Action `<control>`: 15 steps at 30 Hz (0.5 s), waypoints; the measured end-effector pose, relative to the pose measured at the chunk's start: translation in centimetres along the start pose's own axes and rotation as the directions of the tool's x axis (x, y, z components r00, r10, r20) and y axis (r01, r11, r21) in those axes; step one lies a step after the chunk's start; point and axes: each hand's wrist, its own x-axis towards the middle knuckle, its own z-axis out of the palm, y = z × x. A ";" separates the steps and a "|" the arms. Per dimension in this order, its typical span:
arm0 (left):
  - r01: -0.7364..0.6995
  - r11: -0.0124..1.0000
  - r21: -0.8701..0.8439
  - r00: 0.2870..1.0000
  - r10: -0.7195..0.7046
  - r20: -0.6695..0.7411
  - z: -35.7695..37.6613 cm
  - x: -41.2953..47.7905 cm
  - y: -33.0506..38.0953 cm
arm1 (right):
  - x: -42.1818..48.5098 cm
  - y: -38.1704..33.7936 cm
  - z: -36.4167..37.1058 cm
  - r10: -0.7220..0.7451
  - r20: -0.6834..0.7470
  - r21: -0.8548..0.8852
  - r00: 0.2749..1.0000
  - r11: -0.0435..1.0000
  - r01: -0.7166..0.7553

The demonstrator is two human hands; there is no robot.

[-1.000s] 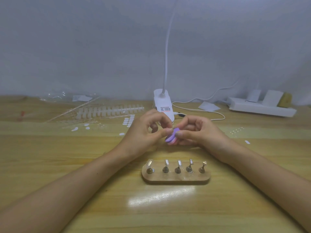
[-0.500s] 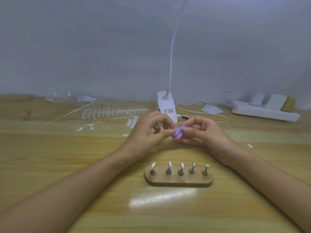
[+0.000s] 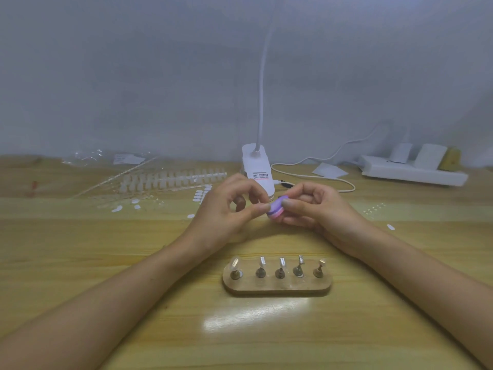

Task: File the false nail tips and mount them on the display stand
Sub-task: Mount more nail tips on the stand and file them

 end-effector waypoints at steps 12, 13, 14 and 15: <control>-0.014 1.000 0.016 1.000 0.014 0.014 0.1 -0.1 -0.1 | -0.1 0.0 0.3 0.010 0.032 -0.045 0.999 0.999 -0.009; -0.016 1.000 0.012 1.000 0.016 -0.001 0.0 -0.1 0.0 | -0.1 0.0 0.2 0.004 0.016 -0.027 1.000 1.000 -0.004; -0.019 1.000 0.009 1.000 0.019 -0.007 0.0 -0.1 0.0 | -0.2 -0.1 0.1 0.010 0.044 -0.048 0.999 0.999 -0.008; -0.019 1.000 0.010 1.000 0.019 0.009 0.1 -0.1 0.0 | -0.2 -0.1 0.2 0.027 0.096 -0.090 0.995 0.996 -0.018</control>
